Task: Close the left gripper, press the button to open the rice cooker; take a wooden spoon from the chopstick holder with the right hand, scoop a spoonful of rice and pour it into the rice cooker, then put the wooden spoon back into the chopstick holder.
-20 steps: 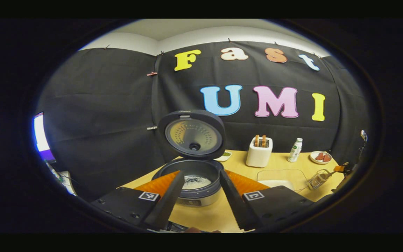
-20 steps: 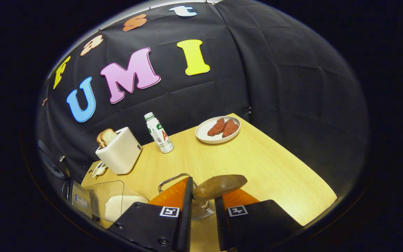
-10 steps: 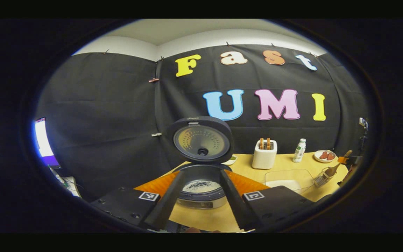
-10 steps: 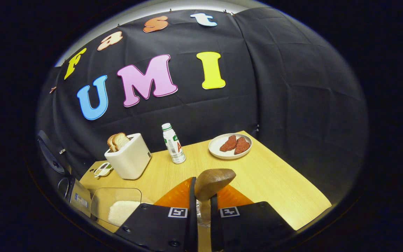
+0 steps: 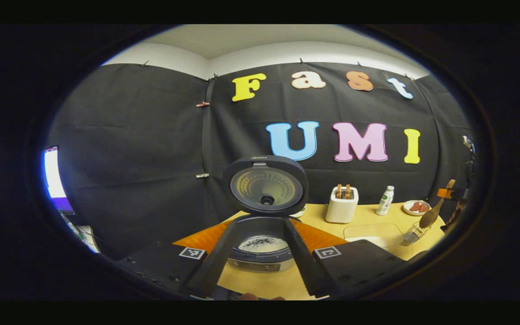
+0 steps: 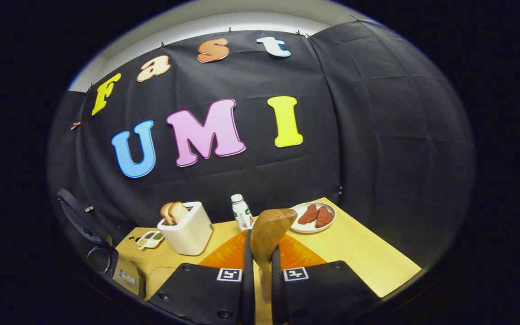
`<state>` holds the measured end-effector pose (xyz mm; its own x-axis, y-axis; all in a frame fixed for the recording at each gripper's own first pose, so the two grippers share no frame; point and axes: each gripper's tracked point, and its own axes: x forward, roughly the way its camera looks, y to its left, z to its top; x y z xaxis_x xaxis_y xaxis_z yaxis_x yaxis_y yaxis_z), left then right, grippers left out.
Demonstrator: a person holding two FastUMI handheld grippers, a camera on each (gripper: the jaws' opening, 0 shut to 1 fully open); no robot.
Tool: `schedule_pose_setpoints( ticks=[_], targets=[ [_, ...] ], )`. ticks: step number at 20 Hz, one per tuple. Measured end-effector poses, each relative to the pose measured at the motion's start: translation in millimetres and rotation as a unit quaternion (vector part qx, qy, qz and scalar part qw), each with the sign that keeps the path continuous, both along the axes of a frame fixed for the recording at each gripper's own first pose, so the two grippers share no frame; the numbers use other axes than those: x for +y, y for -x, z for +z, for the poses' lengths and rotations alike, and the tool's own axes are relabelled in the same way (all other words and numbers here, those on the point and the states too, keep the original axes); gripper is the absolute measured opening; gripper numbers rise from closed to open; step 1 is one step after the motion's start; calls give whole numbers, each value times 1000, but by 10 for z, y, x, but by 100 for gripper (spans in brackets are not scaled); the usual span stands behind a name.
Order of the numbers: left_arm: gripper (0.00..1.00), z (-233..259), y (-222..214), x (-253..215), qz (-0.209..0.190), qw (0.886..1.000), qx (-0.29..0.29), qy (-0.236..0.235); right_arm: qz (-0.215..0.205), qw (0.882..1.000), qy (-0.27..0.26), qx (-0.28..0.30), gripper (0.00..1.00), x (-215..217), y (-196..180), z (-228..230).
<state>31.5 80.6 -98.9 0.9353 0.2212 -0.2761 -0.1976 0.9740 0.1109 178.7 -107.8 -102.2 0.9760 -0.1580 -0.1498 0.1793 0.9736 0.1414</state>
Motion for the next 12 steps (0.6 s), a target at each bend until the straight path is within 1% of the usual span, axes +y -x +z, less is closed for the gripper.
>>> schedule_pose_setpoints(
  ticks=[3, 6, 8, 12],
  targets=[
    [73, 7, -1, 51, -4, 1000, -1, 3, 42, 999, 0, 1, 18, 515, -6, 51],
    [73, 18, -6, 136, -7, 1000, -1, -3, 75, 997, 3, 16, 18, 915, -52, -65],
    [73, 32, -23, 213, -8, 1000, -3, -9, 87, 996, 8, 35, 18, 1104, -77, -224],
    [73, 64, -52, 351, -11, 1000, -4, -19, 97, 992, 32, 77, 19, 1323, -147, -632]
  ],
)
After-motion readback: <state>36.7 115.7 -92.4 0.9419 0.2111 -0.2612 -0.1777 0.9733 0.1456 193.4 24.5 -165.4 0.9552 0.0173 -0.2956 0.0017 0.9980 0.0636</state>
